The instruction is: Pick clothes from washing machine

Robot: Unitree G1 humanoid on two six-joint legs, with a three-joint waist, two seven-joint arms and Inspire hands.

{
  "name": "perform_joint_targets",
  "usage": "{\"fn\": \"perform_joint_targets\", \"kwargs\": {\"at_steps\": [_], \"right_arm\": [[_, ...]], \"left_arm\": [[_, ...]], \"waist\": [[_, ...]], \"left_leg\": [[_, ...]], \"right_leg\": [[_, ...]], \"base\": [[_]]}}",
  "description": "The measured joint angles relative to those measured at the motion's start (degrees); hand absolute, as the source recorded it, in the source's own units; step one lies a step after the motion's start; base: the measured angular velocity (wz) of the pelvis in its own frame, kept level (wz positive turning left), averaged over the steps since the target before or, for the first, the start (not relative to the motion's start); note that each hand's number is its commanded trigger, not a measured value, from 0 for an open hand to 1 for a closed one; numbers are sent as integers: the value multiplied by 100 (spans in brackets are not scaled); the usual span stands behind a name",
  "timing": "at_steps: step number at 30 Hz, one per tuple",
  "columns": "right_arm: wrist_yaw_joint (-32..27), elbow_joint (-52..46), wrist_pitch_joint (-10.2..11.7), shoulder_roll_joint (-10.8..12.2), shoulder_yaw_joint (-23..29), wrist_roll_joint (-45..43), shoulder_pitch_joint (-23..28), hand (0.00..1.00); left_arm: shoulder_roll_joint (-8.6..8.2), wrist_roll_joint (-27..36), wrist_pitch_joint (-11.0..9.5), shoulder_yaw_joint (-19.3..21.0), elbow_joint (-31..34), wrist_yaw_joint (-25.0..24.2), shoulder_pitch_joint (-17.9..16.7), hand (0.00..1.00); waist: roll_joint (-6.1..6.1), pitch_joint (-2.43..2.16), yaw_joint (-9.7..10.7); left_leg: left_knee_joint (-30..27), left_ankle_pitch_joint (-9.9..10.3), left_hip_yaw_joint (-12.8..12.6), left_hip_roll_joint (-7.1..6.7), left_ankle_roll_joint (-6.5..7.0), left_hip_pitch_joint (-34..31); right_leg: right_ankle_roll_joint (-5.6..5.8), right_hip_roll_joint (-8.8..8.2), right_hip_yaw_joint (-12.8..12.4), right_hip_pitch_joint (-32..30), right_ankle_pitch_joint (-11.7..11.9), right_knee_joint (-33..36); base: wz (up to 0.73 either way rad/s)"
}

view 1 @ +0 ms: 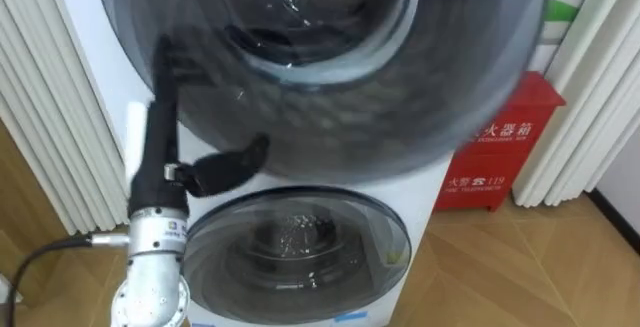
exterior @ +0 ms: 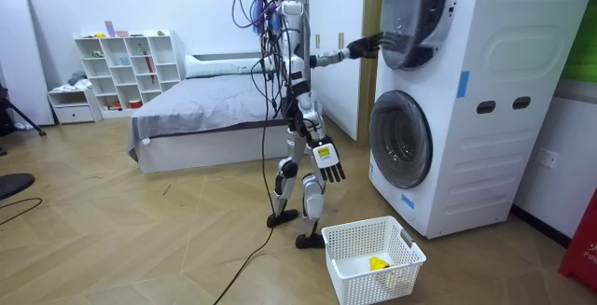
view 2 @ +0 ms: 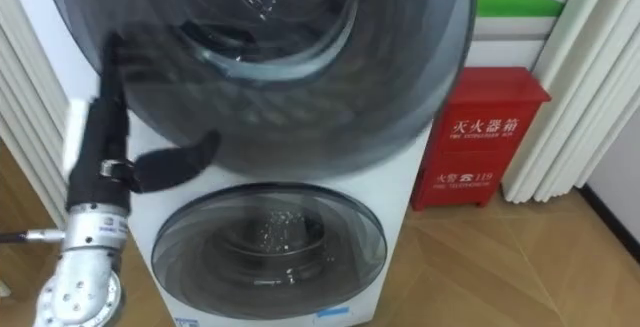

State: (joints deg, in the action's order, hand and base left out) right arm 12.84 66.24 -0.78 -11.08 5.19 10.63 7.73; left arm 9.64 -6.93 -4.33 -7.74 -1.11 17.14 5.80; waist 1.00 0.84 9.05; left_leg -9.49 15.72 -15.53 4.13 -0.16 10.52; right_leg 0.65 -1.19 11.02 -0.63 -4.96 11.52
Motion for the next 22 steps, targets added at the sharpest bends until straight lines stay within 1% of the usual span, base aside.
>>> {"fn": "perform_joint_targets", "kwargs": {"at_steps": [2, 3, 5, 6, 7, 8, 9, 10, 11, 12, 13, 14, 15, 17, 18, 19, 20, 21, 22], "right_arm": [[50, -30, 1, 1, -1, 34, 11, 0], [59, -30, 2, 2, -1, 34, 5, 0], [80, -21, 40, 0, -2, 60, -16, 0], [79, -3, 68, 0, -2, 107, -3, 0], [77, -3, 72, 0, -2, 133, 10, 0], [77, -7, 78, -3, -1, 159, 29, 0], [77, -6, 76, -11, -1, 159, 40, 0], [76, -5, 76, -19, -2, 163, 43, 0], [87, -18, 77, -2, -5, 226, 35, 0], [104, -30, 83, 7, -6, 244, 39, 0], [110, -31, 107, 11, -8, 281, 68, 0], [109, -21, 120, 9, -6, 294, 103, 0], [111, -8, 127, 9, -7, 303, 109, 0], [110, 17, 171, 51, 1, 361, 135, 0], [111, 22, 174, 55, 0, 361, 140, 0], [112, 45, 185, 70, 1, 365, 147, 0], [112, 94, 190, 98, 48, 365, 143, 0], [111, 113, 189, 122, 110, 369, 157, 0], [111, 112, 189, 129, 111, 391, 178, 0]], "left_arm": [[3, 8, 57, -115, -310, -139, -216, 0], [3, 8, 60, -153, -414, -166, -245, 0], [2, 13, 66, -198, -763, -280, -416, 0], [2, 23, 63, -197, -1025, -292, -460, 0], [5, 43, 69, -188, -1154, -296, -486, 0], [11, 64, 56, -144, -1336, -318, -602, 0], [24, 62, 13, -144, -1498, -324, -655, 0], [33, 50, -38, -143, -1931, -331, -743, 0], [46, 52, -34, -125, -2319, -346, -928, 0], [70, 52, -33, -125, -2486, -366, -1048, 0], [110, 56, -35, -127, -2874, -406, -1292, 0], [126, 53, -33, -116, -3440, -426, -1424, 0], [133, 56, -31, -84, -3718, -433, -1490, 0], [127, 145, -32, 231, -4684, -440, -1766, 0], [135, 176, -32, 306, -4893, -439, -1824, 0], [144, 208, -30, 499, -5245, -437, -1946, 0], [141, 254, -27, 767, -5505, -436, -2069, 0], [137, 264, -24, 1011, -5753, -432, -2173, 0], [147, 241, -22, 1105, -5891, -431, -2216, 0]], "waist": [[-1, 1, 1], [-5, 3, -7], [-30, -11, -10], [-44, -20, -29], [-54, -26, -51], [-58, -35, -104], [-61, -36, -142], [-67, -51, -164], [-62, -67, -182], [-60, -69, -206], [-51, -72, -272], [-39, -78, -338], [-32, -84, -351], [-3, -91, -432], [-13, -84, -443], [12, -86, -464], [33, -94, -529], [26, -82, -623], [26, -80, -639]], "left_leg": [[10, 1, -19, 17, -3, 6], [12, 2, -19, 19, -4, 1], [15, 2, -20, 21, -5, -30], [15, 2, -27, 24, -5, -25], [14, 2, -33, 25, -5, -20], [14, 2, -46, 26, -4, -11], [14, 1, -57, 27, -4, -2], [11, 1, -57, 29, -4, 15], [12, 1, -84, 34, -4, 22], [12, 1, -85, 39, -4, 32], [13, 1, -85, 51, -4, 56], [18, 1, -85, 58, -4, 77], [22, 1, -85, 60, -4, 85], [32, 1, -80, 79, -5, 111], [36, 2, -76, 83, -6, 114], [40, 2, -86, 86, -7, 133], [62, 3, -81, 84, -8, 162], [126, 4, -75, 91, -10, 232], [126, 9, -76, 99, -19, 252]], "right_leg": [[-10, 25, -23, -12, 6, -4], [-13, 30, -26, -19, 8, -6], [-16, 46, -58, -63, 10, -14], [-16, 55, -82, -65, 10, -17], [-16, 61, -87, -68, 10, -17], [-19, 68, -111, -83, 12, -11], [-22, 71, -118, -84, 12, -5], [-23, 72, -117, -72, 10, -2], [-25, 85, -134, -81, 8, 3], [-25, 96, -158, -80, 8, 1], [-26, 114, -164, -75, 9, -3], [-28, 125, -157, -44, 9, -30], [-29, 130, -157, -20, 10, -60], [-34, 152, -148, 25, 14, -99], [-34, 152, -127, 39, 14, -108], [-34, 153, -106, 67, 14, -132], [-37, 162, -111, 112, 16, -197], [-38, 184, -124, 151, 17, -203], [-38, 186, -107, 183, 17, -212]], "base": [[-8], [-6], [-8], [-10], [-17], [-19], [-19], [-13], [-12], [-17], [-15], [-9], [0], [4], [11], [9], [0], [0], [0]]}}
